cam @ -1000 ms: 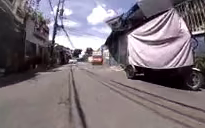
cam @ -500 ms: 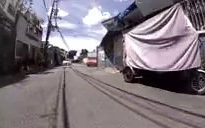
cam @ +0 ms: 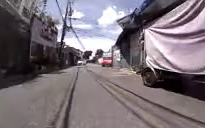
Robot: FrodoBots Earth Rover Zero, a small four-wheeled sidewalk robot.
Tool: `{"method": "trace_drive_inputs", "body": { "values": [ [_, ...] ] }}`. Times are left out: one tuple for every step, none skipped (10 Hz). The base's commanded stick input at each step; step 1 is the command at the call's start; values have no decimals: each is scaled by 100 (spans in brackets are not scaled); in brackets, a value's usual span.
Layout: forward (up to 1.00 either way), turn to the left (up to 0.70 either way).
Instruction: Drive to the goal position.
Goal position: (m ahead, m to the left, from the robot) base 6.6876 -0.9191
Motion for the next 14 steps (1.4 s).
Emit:
{"method": "trace_drive_inputs", "body": {
  "values": [
    [70, 10],
    [70, 10],
    [70, 10],
    [70, 10],
    [70, 10],
    [70, -7],
    [70, -25],
    [70, -20],
    [70, -4],
    [70, 10],
    [70, 10],
    [70, 10],
    [70, 10],
    [70, 1]
  ]
}}
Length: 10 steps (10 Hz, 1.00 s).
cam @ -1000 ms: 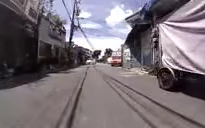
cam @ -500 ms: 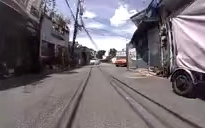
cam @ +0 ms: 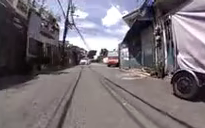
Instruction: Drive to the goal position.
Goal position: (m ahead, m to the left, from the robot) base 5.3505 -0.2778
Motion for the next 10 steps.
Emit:
{"method": "trace_drive_inputs", "body": {
  "values": [
    [70, -25],
    [70, -25],
    [70, -25],
    [70, -24],
    [70, 5],
    [70, 10],
    [70, 10],
    [70, 10],
    [70, 10],
    [70, 10]
  ]
}}
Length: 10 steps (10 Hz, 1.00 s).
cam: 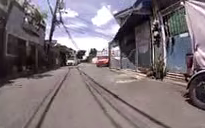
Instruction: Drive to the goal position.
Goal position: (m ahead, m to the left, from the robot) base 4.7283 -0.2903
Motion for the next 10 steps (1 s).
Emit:
{"method": "trace_drive_inputs", "body": {
  "values": [
    [70, 10],
    [70, 10],
    [70, 10],
    [70, 10],
    [70, 10],
    [70, 10],
    [70, 10],
    [70, 8],
    [70, -7],
    [70, -22]
  ]
}}
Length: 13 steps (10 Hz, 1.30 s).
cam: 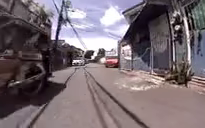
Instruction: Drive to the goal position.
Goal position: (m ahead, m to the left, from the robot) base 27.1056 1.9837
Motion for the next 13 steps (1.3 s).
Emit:
{"method": "trace_drive_inputs", "body": {
  "values": [
    [70, -25],
    [70, -25],
    [70, -25],
    [70, -17],
    [70, 8],
    [70, 10],
    [70, 10],
    [70, 10],
    [70, 10],
    [70, 10],
    [70, 10],
    [70, 10],
    [70, 10]
  ]
}}
